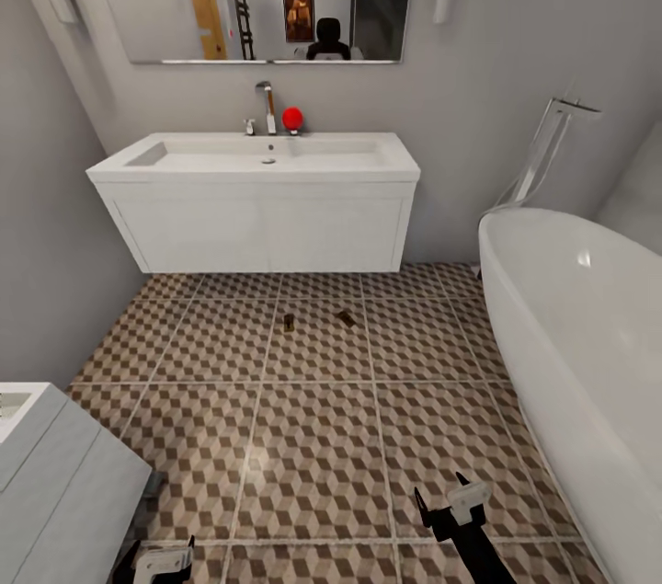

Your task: Take the four mousetraps from the cabinet in the bathroom and place them on the bathroom floor. Make sure all four end up on the same floor surface, and ensure that at least two of them are either under or directly next to the same bathroom sink.

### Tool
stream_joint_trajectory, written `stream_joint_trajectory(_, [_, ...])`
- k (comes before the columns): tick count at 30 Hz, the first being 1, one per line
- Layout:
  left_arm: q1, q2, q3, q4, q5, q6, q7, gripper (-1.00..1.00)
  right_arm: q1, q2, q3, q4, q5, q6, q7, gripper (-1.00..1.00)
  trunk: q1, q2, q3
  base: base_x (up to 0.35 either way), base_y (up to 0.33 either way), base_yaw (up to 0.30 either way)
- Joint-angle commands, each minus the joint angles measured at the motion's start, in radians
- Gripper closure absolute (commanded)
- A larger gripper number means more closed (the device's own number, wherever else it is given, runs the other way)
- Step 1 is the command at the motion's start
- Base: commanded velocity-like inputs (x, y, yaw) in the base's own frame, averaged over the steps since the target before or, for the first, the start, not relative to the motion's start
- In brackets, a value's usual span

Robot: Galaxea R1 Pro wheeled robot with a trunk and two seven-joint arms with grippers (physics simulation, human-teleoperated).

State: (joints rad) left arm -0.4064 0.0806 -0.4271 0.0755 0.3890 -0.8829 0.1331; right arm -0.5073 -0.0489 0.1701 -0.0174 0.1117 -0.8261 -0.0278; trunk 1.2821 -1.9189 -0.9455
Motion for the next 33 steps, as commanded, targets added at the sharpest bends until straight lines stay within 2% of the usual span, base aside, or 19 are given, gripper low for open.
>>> stream_joint_trajectory(1, [-0.001,-0.001,-0.009,0.003,-0.001,-0.004,0.008,-1.0,0.0,0.0,-0.003,0.0,0.009,-0.002,-0.003,-1.0,-0.004,0.007,0.003,0.0,0.0,0.0])
stream_joint_trajectory(11, [-0.001,-0.002,-0.009,0.003,-0.001,-0.002,0.008,-1.0,0.0,-0.001,-0.003,0.0,0.009,-0.002,-0.003,-1.0,-0.042,0.077,0.034,0.0,0.0,0.0])
stream_joint_trajectory(17, [0.0,-0.012,-0.009,0.003,-0.001,0.0,0.008,-1.0,0.0,-0.001,-0.003,0.0,0.01,-0.002,-0.003,-1.0,-0.065,0.119,0.053,0.0,0.0,0.0])
stream_joint_trajectory(24, [0.0,-0.018,-0.009,0.003,-0.001,0.001,0.008,-1.0,0.014,-0.011,-0.004,0.001,0.01,-0.003,-0.003,-1.0,-0.092,0.168,0.075,0.0,0.0,0.0])
stream_joint_trajectory(29, [0.0,-0.02,-0.009,0.003,-0.001,0.001,0.008,-1.0,0.054,-0.047,-0.004,0.001,0.007,-0.02,-0.002,-1.0,-0.111,0.203,0.09,0.0,0.0,0.0])
stream_joint_trajectory(30, [0.0,-0.02,-0.009,0.003,-0.001,0.001,0.008,-1.0,0.064,-0.065,-0.004,0.001,-0.005,-0.036,-0.002,-1.0,-0.115,0.21,0.093,0.0,0.0,0.0])
stream_joint_trajectory(33, [0.003,-0.021,-0.009,0.003,-0.001,0.001,0.008,-1.0,0.075,-0.078,-0.004,0.001,-0.053,-0.054,-0.001,-1.0,-0.127,0.231,0.103,0.0,0.0,0.0])
